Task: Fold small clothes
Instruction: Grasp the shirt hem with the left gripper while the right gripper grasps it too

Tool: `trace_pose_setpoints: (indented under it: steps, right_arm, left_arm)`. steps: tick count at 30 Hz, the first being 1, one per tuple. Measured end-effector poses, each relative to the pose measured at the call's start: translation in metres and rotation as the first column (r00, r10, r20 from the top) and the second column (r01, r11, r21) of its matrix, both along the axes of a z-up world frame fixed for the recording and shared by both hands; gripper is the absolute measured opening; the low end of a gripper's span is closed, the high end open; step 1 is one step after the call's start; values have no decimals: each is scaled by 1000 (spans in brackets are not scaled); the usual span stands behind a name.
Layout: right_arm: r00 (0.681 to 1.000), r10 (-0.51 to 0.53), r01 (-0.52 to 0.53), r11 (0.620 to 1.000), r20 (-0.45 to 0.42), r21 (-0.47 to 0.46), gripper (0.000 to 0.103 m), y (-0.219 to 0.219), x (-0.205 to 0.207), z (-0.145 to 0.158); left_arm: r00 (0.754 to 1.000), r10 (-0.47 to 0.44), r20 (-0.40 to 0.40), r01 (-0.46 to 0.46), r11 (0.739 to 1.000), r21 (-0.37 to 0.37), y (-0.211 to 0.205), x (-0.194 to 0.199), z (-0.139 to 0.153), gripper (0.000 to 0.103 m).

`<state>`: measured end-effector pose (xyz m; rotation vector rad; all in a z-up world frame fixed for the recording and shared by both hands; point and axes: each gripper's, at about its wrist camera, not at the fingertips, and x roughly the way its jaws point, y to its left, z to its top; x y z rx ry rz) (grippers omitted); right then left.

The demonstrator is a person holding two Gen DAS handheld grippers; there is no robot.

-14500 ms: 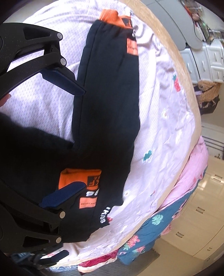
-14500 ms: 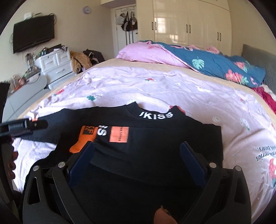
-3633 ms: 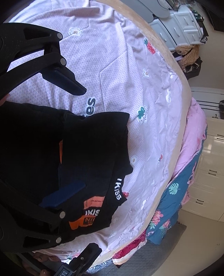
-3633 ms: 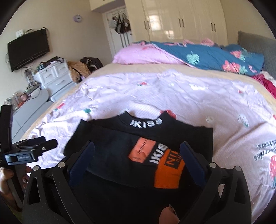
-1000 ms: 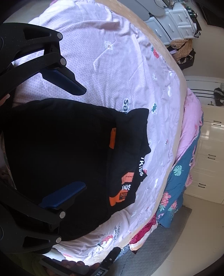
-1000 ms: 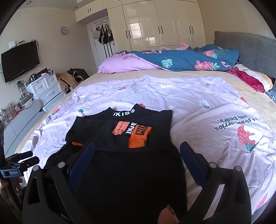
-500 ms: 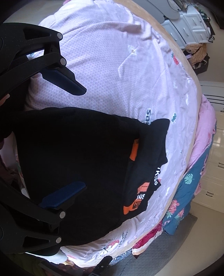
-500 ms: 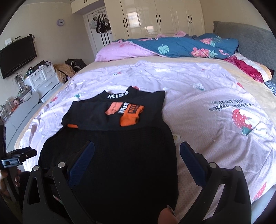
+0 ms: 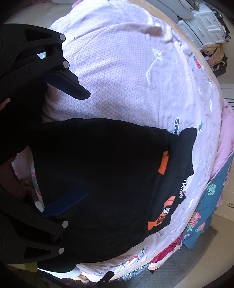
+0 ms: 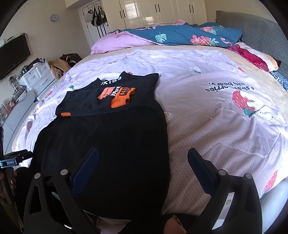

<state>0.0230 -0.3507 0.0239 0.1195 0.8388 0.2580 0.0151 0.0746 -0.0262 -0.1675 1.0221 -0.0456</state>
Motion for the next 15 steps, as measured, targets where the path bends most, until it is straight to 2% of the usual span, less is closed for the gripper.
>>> trace_pose_setpoints:
  steps: [4,6,9,10,15]
  right_arm:
    - [1000,-3,3,1000,-2,5,99,-5,-4,-2]
    - [1000,-8,8,1000,-4,9,99,-7,-5,-3]
    - [1000,-12,12,1000,-7,9,99,-12,-8,-5]
    - [1000,-13,13,1000,-7,10,99,-13,-9,-5]
    - [1000,13,-12,999,-21,36,99,-21,-18,-10]
  left_arm:
    - [1000,-4,-19,4,1000,10,1,-6,-4,94]
    - [1000,-21,-23,21,1000,-13,0,-10,-6,93]
    - [997,-57,-47,55,998,-39,-4,-12,-13,72]
    - [997,-62,-55,60,998,-37,-5,-12,-16,68]
    - [991,-63,-118,55,996,-71,-8,-8,-34,68]
